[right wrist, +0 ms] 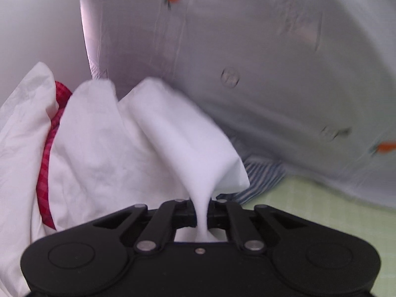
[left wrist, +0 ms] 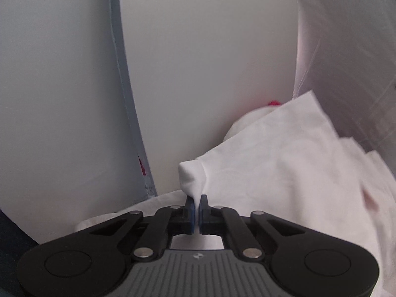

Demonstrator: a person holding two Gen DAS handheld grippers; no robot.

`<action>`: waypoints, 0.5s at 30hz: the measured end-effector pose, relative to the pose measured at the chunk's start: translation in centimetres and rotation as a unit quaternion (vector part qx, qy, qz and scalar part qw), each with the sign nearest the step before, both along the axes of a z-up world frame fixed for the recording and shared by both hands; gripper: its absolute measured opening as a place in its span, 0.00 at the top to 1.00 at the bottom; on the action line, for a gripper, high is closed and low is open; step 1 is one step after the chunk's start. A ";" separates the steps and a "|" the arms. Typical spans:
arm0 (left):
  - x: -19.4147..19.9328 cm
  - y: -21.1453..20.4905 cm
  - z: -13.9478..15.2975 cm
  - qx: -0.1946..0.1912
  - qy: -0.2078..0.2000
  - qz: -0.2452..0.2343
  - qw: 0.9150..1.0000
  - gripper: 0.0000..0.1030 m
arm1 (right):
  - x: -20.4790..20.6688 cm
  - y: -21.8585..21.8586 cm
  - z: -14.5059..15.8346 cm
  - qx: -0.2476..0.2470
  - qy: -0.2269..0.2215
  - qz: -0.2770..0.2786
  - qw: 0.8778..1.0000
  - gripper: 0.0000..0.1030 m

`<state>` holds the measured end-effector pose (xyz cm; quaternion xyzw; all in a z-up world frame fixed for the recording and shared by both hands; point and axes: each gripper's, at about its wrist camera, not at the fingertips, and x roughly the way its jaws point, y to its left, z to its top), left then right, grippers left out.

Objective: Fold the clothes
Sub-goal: 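Lift the white shirt with both grippers and lay it on the mat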

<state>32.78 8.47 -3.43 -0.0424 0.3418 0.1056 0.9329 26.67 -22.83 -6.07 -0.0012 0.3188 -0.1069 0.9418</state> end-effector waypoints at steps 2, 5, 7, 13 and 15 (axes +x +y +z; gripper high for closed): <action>-1.7 -0.6 2.0 0.001 -0.020 -0.019 1.000 0.98 | -1.3 -0.3 1.1 -0.018 -0.011 -0.006 1.000 0.98; -3.7 -2.6 4.6 -0.024 -0.038 -0.072 0.996 0.98 | -3.3 -1.2 2.2 -0.024 -0.018 -0.020 0.999 0.98; -5.1 -4.8 5.6 -0.040 -0.041 -0.116 0.992 0.98 | -4.7 -2.0 2.6 -0.027 -0.019 -0.034 0.999 0.98; -9.4 -12.4 5.1 -0.065 -0.010 -0.228 0.971 0.98 | -10.0 -4.9 2.6 -0.032 -0.018 -0.084 0.996 0.98; -11.5 -14.4 4.7 -0.066 0.003 -0.255 0.965 0.98 | -12.4 -6.2 2.4 -0.034 -0.014 -0.101 0.994 0.98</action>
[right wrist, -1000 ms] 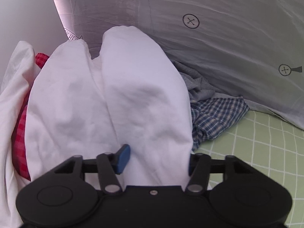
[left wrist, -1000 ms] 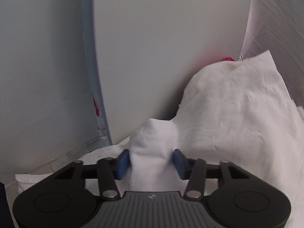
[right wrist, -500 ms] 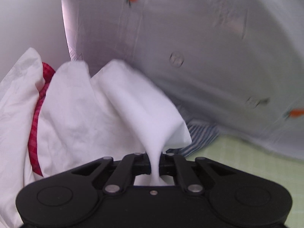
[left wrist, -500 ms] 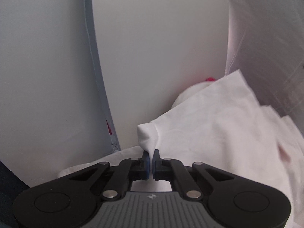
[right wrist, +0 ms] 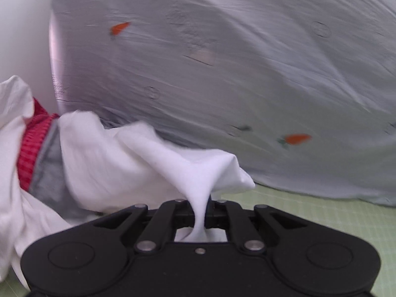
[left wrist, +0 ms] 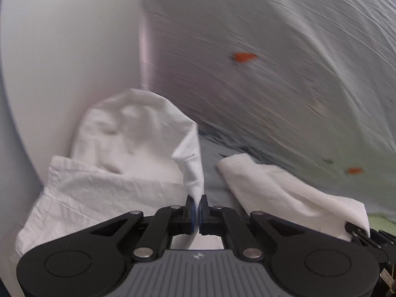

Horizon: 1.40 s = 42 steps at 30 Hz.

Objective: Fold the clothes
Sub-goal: 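Lift the white shirt with both grippers and lay it on the mat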

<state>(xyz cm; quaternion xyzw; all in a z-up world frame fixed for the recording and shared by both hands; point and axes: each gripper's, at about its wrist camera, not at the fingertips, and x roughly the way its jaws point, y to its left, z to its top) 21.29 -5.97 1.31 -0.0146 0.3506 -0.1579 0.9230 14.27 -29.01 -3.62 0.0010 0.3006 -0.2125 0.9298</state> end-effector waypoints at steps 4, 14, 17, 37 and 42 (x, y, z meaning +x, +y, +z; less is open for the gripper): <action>-3.7 -4.3 -1.6 0.006 0.022 -0.047 0.999 0.98 | -5.3 -2.9 -0.8 0.005 0.013 -0.029 0.999 0.98; -13.5 -16.9 -4.8 0.048 0.076 -0.096 0.991 0.98 | -14.5 -8.3 -3.7 0.010 0.045 0.005 0.999 0.97; -15.8 -20.4 -5.8 0.047 0.098 -0.099 0.989 0.98 | -16.1 -10.9 -4.6 0.015 0.044 0.016 0.999 0.97; -22.1 -28.1 -5.0 0.004 0.136 -0.258 0.956 0.64 | -25.8 -25.0 -8.5 0.027 0.086 -0.190 0.978 0.77; -19.0 -19.5 -5.6 0.017 0.131 -0.146 0.980 0.48 | -25.0 -22.3 -6.9 0.089 0.039 -0.214 0.972 0.30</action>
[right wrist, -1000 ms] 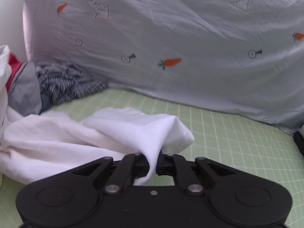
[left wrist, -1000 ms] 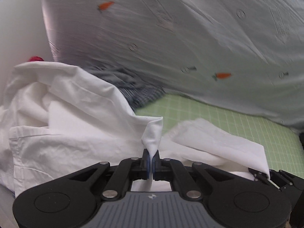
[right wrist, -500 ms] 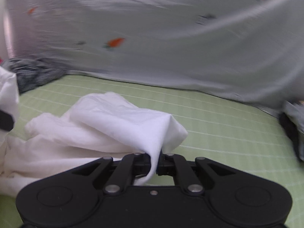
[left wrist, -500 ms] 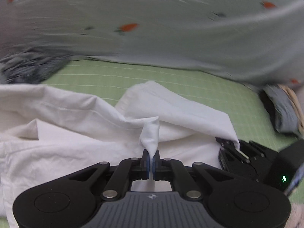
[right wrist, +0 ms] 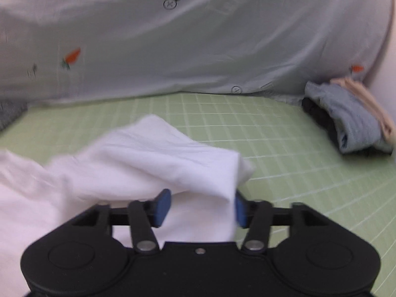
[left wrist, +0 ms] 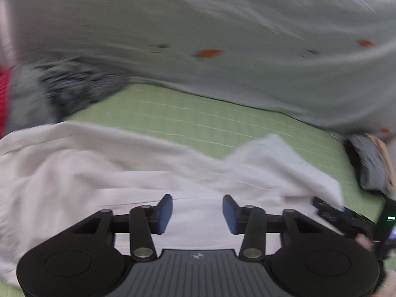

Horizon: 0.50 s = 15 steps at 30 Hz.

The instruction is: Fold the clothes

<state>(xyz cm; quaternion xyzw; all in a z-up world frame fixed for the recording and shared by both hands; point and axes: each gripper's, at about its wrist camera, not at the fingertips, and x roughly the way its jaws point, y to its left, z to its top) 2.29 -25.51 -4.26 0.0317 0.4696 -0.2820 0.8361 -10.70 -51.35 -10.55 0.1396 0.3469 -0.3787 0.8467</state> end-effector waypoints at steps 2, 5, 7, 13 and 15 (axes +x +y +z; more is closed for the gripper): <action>1.2 3.4 -1.4 0.041 -0.004 0.045 0.998 0.47 | 0.6 1.2 0.0 0.028 -0.022 -0.013 0.999 0.25; 2.7 8.3 -3.3 0.090 -0.003 0.091 0.992 0.47 | 0.9 3.7 0.3 0.045 -0.039 -0.028 0.998 0.24; 3.8 11.6 -4.5 0.108 0.007 0.117 0.987 0.47 | 1.1 5.6 0.5 0.050 -0.045 -0.037 0.997 0.23; 5.6 18.4 -7.9 0.108 0.061 0.160 0.979 0.45 | 2.0 10.2 -1.4 0.086 -0.023 -0.007 0.996 0.18; 5.7 19.2 -8.8 0.095 0.080 0.156 0.980 0.45 | 2.0 10.8 -3.0 0.141 -0.023 -0.010 0.990 0.15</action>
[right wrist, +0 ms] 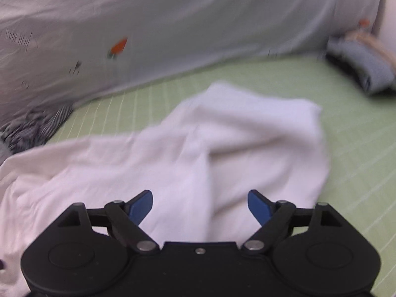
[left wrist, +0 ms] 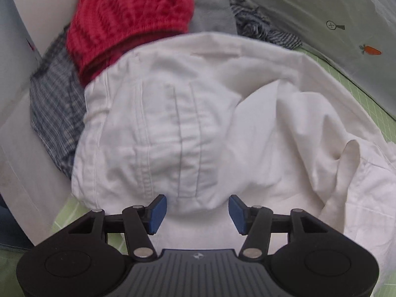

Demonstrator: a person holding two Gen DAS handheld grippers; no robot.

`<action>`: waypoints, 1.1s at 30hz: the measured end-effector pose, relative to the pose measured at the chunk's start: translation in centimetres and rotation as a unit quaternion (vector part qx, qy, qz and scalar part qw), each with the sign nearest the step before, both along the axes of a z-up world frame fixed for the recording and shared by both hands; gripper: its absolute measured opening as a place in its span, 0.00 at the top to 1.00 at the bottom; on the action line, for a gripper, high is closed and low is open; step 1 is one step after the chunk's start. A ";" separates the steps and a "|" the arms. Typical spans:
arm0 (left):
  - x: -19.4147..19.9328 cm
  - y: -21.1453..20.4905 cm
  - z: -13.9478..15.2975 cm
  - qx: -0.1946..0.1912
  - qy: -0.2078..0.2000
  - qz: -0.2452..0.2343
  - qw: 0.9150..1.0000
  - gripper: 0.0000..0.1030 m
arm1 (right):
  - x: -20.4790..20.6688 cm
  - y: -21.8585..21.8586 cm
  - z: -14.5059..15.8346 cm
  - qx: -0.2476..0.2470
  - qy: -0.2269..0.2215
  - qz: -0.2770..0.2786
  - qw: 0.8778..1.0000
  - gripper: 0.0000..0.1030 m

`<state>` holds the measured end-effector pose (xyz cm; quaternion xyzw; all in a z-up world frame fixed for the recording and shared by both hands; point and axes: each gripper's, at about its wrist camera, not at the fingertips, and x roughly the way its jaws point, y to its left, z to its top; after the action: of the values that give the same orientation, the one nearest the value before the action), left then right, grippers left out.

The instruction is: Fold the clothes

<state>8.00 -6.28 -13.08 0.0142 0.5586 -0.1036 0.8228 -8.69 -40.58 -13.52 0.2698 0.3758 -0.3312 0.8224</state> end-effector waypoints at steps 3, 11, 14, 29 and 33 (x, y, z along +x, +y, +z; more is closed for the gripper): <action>0.0 0.2 -1.2 -0.020 0.014 -0.011 1.000 0.45 | -0.1 0.5 -2.4 0.086 -0.008 -0.011 0.996 0.15; -1.5 -2.5 -2.4 -0.042 0.004 -0.043 0.998 0.69 | -1.1 -0.3 -3.2 0.140 -0.053 -0.030 0.988 0.89; -2.3 -3.8 -2.1 -0.054 0.006 -0.047 0.997 0.82 | -1.3 -0.3 -2.2 0.098 -0.036 -0.009 0.995 0.91; -15.6 -19.2 -3.7 -0.067 0.028 -0.060 0.996 0.82 | -13.3 -16.2 1.0 -0.064 0.013 0.041 0.997 0.92; -17.8 -21.6 -3.6 -0.083 0.032 -0.057 0.994 0.78 | -16.6 -20.9 -0.1 -0.069 0.021 0.010 0.997 0.92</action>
<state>-9.82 -27.88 -16.65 -0.0256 0.5723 -0.1962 0.7958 -25.27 -61.48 -13.60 0.2019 0.3714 -0.3540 0.8343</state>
